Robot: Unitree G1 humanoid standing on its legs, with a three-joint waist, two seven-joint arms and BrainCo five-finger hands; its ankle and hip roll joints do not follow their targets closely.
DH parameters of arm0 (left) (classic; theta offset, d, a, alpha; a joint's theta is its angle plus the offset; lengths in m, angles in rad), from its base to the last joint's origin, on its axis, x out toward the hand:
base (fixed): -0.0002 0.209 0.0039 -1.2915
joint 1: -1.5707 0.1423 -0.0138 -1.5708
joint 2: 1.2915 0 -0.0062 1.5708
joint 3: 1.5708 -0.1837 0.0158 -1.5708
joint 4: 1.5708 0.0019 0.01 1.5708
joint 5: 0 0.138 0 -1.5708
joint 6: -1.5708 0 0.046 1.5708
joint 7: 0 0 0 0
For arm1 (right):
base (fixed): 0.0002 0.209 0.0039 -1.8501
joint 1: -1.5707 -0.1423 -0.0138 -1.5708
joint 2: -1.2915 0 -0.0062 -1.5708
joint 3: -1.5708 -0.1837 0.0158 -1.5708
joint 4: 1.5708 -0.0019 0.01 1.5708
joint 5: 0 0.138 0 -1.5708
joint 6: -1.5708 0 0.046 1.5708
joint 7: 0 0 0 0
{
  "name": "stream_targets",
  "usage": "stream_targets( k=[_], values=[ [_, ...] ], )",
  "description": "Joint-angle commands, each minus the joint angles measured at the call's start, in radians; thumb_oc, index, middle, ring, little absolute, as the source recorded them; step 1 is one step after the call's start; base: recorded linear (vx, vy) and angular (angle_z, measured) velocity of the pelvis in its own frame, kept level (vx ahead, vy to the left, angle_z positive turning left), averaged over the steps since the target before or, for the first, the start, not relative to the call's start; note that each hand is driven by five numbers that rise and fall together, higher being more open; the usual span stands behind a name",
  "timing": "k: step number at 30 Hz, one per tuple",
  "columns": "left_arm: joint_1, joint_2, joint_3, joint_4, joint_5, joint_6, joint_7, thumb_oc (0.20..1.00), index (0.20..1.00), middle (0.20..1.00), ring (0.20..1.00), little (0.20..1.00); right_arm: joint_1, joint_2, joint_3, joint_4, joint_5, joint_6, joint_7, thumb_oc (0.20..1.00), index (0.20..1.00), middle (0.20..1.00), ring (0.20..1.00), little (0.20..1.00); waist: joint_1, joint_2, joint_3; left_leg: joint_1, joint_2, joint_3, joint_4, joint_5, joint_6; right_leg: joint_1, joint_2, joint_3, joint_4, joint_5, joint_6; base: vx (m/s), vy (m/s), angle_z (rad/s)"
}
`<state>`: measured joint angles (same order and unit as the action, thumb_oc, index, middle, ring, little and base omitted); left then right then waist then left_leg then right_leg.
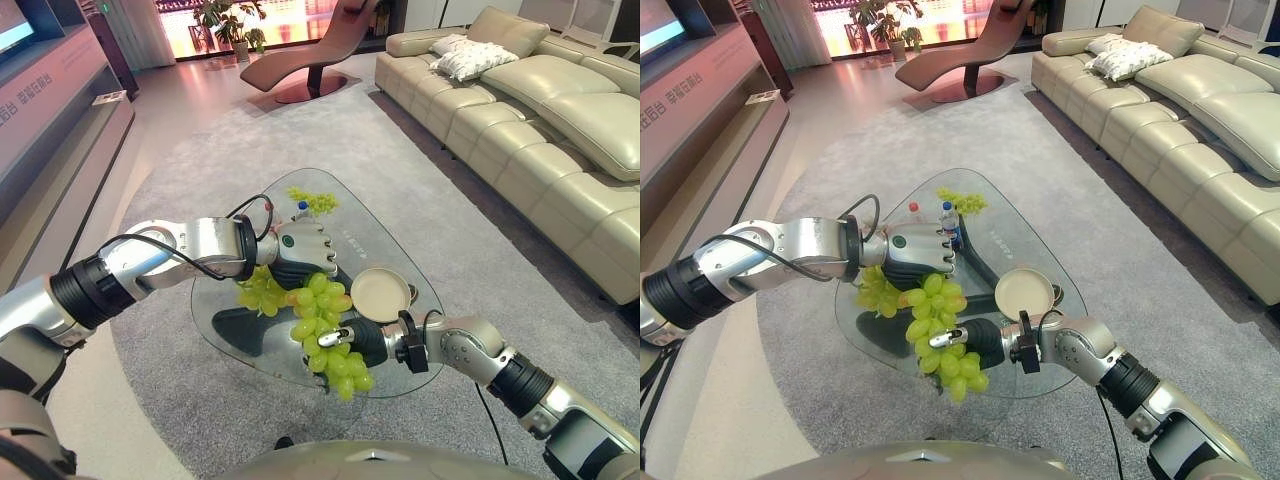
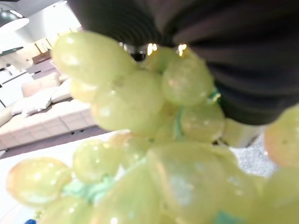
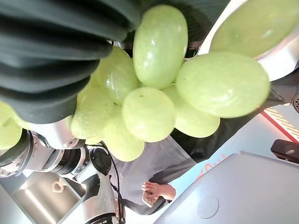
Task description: Pick up fruits into the plate
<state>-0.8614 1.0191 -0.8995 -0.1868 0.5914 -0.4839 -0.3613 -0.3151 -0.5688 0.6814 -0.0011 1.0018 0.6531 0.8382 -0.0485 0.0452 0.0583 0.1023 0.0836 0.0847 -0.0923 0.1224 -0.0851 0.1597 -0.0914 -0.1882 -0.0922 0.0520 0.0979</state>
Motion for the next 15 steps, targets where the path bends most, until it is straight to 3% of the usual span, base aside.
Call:
stream_targets(
  k=[1,8,9,10,11,15],
  values=[
    [-0.056,0.001,0.051,0.049,-0.017,0.015,0.019,0.2,0.2,0.2,0.2,0.2,-0.001,0.038,-0.024,-0.079,0.068,-0.042,0.006,0.2,0.2,0.2,0.2,0.2,0.028,-0.053,0.025,0.074,-0.068,0.008,0.005,-0.148,0.04,0.021,0.003,-0.015,0.02,-0.034,0.019,0.0,0.0,0.0],
    [-0.026,-0.004,0.075,0.061,-0.046,0.061,0.035,0.2,0.2,0.2,0.2,0.2,0.013,0.038,-0.038,-0.068,0.023,-0.082,-0.022,0.2,0.2,0.2,0.2,0.2,0.029,-0.054,0.028,0.075,-0.068,0.007,0.005,-0.148,0.041,0.02,0.002,-0.016,0.022,-0.033,0.02,0.0,0.0,0.0],
    [-0.011,-0.007,0.086,0.066,-0.056,0.075,0.042,0.407,0.407,0.407,0.407,0.407,0.016,0.035,-0.045,-0.063,-0.009,-0.098,-0.024,0.2,0.2,0.2,0.2,0.2,0.029,-0.055,0.029,0.075,-0.068,0.007,0.005,-0.148,0.041,0.02,0.002,-0.015,0.022,-0.033,0.02,0.01,0.007,-0.03],
    [0.016,-0.007,0.109,0.072,-0.071,0.089,0.042,0.937,0.937,0.937,0.937,0.937,0.023,0.026,-0.058,-0.06,-0.05,-0.118,-0.028,0.2,0.2,0.2,0.2,0.2,0.03,-0.057,0.03,0.076,-0.067,0.007,0.005,-0.149,0.041,0.02,0.003,-0.014,0.022,-0.033,0.02,0.01,0.003,-0.04],
    [0.041,-0.009,0.13,0.077,-0.086,0.101,0.045,1.0,1.0,1.0,1.0,1.0,0.028,0.017,-0.067,-0.056,-0.089,-0.141,-0.026,0.2,0.2,0.2,0.2,0.2,0.03,-0.059,0.03,0.076,-0.067,0.008,0.005,-0.148,0.041,0.019,0.003,-0.014,0.022,-0.033,0.02,0.02,-0.002,-0.03],
    [0.196,-0.023,0.248,0.118,-0.136,0.141,0.061,1.0,1.0,1.0,1.0,1.0,0.059,-0.044,-0.15,-0.05,-0.206,-0.206,-0.034,0.2,0.2,0.2,0.2,0.2,0.032,-0.068,0.035,0.077,-0.064,0.011,0.005,-0.147,0.043,0.019,0.006,-0.008,0.023,-0.031,0.018,0.01,-0.001,0.0]
  ],
)
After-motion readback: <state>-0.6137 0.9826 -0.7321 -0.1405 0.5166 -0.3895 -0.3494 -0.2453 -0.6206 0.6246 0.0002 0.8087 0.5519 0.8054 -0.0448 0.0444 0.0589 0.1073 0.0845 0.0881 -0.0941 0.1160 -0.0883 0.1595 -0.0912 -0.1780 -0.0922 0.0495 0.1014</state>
